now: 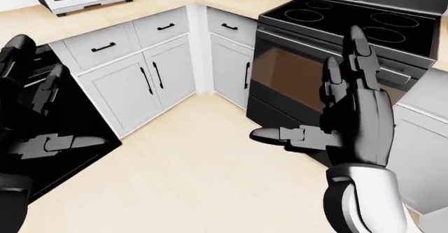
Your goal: Navigate to the stove.
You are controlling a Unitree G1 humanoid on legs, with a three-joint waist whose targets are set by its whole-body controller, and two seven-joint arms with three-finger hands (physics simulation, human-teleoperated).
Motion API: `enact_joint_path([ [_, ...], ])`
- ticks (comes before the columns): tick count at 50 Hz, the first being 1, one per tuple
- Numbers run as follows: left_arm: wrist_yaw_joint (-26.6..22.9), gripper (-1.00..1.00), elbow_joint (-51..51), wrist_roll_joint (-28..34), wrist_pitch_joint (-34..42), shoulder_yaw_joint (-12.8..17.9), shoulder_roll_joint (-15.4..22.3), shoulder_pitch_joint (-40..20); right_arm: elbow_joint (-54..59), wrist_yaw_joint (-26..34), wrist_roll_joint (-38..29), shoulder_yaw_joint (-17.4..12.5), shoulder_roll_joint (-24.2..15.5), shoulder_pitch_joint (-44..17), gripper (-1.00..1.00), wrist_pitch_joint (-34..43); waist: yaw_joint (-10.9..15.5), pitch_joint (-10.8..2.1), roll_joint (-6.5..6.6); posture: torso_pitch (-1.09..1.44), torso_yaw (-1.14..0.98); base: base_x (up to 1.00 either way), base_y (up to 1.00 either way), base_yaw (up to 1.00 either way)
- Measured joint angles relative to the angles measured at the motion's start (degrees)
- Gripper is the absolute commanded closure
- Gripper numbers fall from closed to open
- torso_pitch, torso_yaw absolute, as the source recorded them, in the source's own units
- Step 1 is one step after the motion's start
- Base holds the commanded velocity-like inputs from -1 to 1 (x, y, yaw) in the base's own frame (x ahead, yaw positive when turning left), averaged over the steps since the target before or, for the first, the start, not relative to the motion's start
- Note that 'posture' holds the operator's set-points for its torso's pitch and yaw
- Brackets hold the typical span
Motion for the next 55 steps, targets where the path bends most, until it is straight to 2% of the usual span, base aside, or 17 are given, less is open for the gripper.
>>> enact_joint_path([
  [3, 0.15, -1.00, 0.14, -0.36, -0.23, 0.16, 0.54, -0.14, 0.24, -0.59, 0.54, 0.22, -0.71, -0.33, -1.00, -0.22, -0.23, -0.44, 2.85, 0.00, 0.00, 0.08, 0.00, 0.00],
  [4, 0.34, -1.00, 0.42, -0.44, -0.25, 0.46, 0.69, 0.14, 0.35, -0.73, 0.82, 0.82, -0.37, -0.29, -1.00, -0.21, 0.17, -0.29, 2.12, 0.00, 0.00, 0.08, 0.00, 0.00],
  [7, 1.11, -1.00, 1.26, -0.50, 0.21, 0.60, 0.79, 0.73, 0.25, -0.89, 2.27, 1.38, -1.21, 0.28, -1.00, 0.00, 0.85, -0.25, 1.94, 0.00, 0.00, 0.07, 0.00, 0.00],
  [12, 0.99, -1.00, 0.23, -0.38, -0.48, 0.52, 0.74, 0.16, -0.31, -0.33, 1.07, 0.31, -0.44, -0.04, -1.00, -0.47, 0.85, -0.54, -0.63, 0.00, 0.00, 0.07, 0.00, 0.00],
  [16, 0.64, -1.00, 0.32, -0.04, -0.44, 0.33, 0.47, -0.12, -0.18, -0.10, 0.81, 0.06, -0.52, -0.37, -1.00, -0.27, 0.90, -0.72, -3.94, 0.00, 0.00, 0.07, 0.00, 0.00],
  [17, 0.55, -1.00, 0.40, -0.07, -0.30, -0.14, 0.05, 0.04, 0.10, -0.15, 0.77, -0.22, -0.47, -0.21, -1.00, -0.14, 0.41, -0.36, -3.13, 0.00, 0.00, 0.07, 0.00, 0.00],
  [20, 0.33, -1.00, 0.32, -0.92, 0.40, -0.63, 0.11, 0.02, 0.60, -0.12, -0.04, -0.56, 0.27, 0.04, -1.00, 0.77, 0.17, 0.50, -2.62, 0.00, 0.00, 0.00, 0.00, 0.00],
  [24, 0.42, -1.00, 0.34, -0.50, -0.21, -0.70, 0.45, -0.20, 0.20, 1.79, -2.31, -0.96, 2.98, -0.71, -1.00, 2.43, -0.12, 0.12, 0.22, 0.00, 0.00, 0.00, 0.00, 0.00],
  [31, 1.14, -1.00, 0.83, 0.68, -0.34, -0.03, 0.47, 0.90, 0.76, 4.32, -3.22, -1.02, 5.43, -0.26, -1.00, 3.39, 0.42, -0.22, -1.65, 0.00, 0.00, 0.00, 0.00, -0.54],
  [35, 0.92, -1.00, 1.01, 1.07, -0.54, -0.37, 0.32, 0.94, -0.06, 4.09, -3.27, -1.56, 4.75, 0.73, -1.00, 2.38, -0.21, -1.01, -1.72, 0.00, 0.00, 0.00, 0.00, -1.00],
  [38, 0.81, -1.00, 0.43, 0.17, -1.20, -0.69, 1.17, 0.43, -0.09, 3.39, -3.53, -1.78, 3.97, 0.81, -1.00, 1.44, -0.73, -1.18, -2.81, 0.00, 0.00, 0.00, 0.00, -1.00],
  [40, 0.61, -1.00, -0.13, -0.35, -1.60, -1.45, 0.61, 0.86, 0.73, 2.88, -3.78, -1.85, 3.84, 1.37, -1.00, 1.25, -1.97, -0.51, -2.12, 0.00, 0.00, 0.00, 0.00, -1.00],
  [43, 0.57, -1.00, 0.36, -1.44, -1.21, -1.84, 0.99, 1.22, 1.22, 2.47, -4.24, -1.48, 3.70, 1.74, -1.00, 1.75, -2.86, -0.72, -1.84, 0.00, 0.00, 0.00, 0.00, -1.00],
  [49, 1.46, -1.00, 0.25, -1.20, -1.73, -1.00, 1.32, 1.18, 0.24, 2.74, -4.18, -1.47, 3.25, 1.39, -1.00, 0.96, -1.45, 0.82, 1.87, 0.00, 0.00, 0.00, 0.00, -1.00],
  [51, 1.06, -1.00, 0.24, -0.72, -1.74, -1.48, 1.05, 0.63, 0.25, 2.94, -4.42, -2.00, 3.15, 1.23, -1.00, 0.97, -0.22, 0.70, 4.11, 0.00, 0.00, 0.00, -0.20, 0.00],
  [52, 0.88, -1.00, 0.33, -0.65, -1.79, -1.48, 1.19, 0.45, 0.00, 2.90, -4.64, -2.22, 3.56, 1.11, -1.00, 1.03, 0.90, 0.29, 4.22, 0.00, 0.00, 0.00, 0.00, 0.00],
  [55, 0.96, -1.00, 0.73, -0.13, -1.54, -1.38, 0.98, 1.58, 0.20, 2.81, -4.52, -0.95, 4.26, 1.05, -1.00, 2.10, 1.26, 0.90, 2.00, 0.00, 0.00, 0.00, 0.00, 0.00],
])
